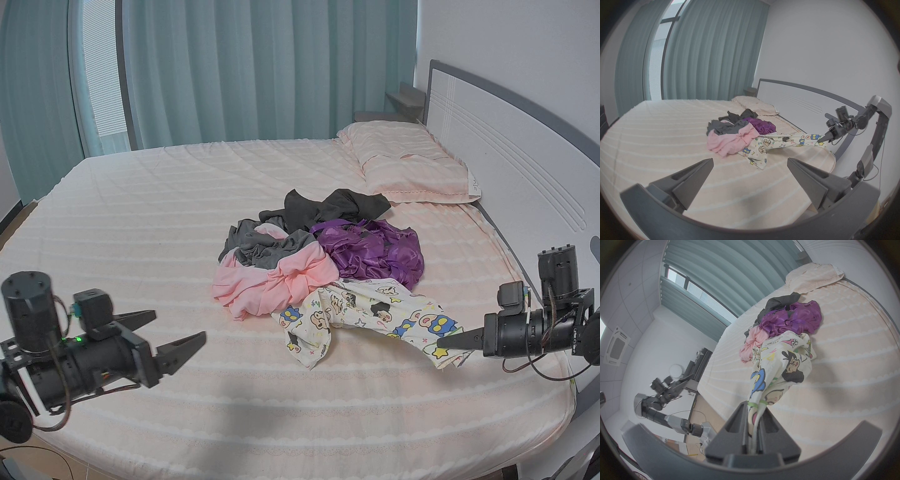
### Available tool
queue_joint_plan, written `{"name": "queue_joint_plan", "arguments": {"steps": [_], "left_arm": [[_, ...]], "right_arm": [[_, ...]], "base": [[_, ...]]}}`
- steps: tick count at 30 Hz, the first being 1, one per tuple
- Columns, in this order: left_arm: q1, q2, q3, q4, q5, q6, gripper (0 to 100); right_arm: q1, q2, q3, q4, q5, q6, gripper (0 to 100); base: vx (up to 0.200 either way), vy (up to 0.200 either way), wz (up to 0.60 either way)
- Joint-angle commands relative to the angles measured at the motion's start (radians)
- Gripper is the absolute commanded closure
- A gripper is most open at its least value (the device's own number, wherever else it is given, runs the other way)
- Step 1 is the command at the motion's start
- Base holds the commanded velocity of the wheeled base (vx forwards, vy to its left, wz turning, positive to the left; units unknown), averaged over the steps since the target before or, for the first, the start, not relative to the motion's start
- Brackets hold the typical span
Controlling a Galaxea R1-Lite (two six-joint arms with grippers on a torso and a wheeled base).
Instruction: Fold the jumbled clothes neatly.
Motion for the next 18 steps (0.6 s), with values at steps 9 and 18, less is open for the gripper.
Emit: {"name": "queue_joint_plan", "arguments": {"steps": [9,18], "left_arm": [[-0.299,0.757,-0.261,-0.340,0.141,-0.340,0],[-0.310,0.886,-0.363,-0.386,0.204,-0.363,0]], "right_arm": [[-0.210,-0.289,0.125,0.010,0.275,0.008,100],[-0.208,-0.293,0.115,0.008,0.275,0.008,100]], "base": [[0.000,0.000,0.00],[0.000,0.000,0.00]]}}
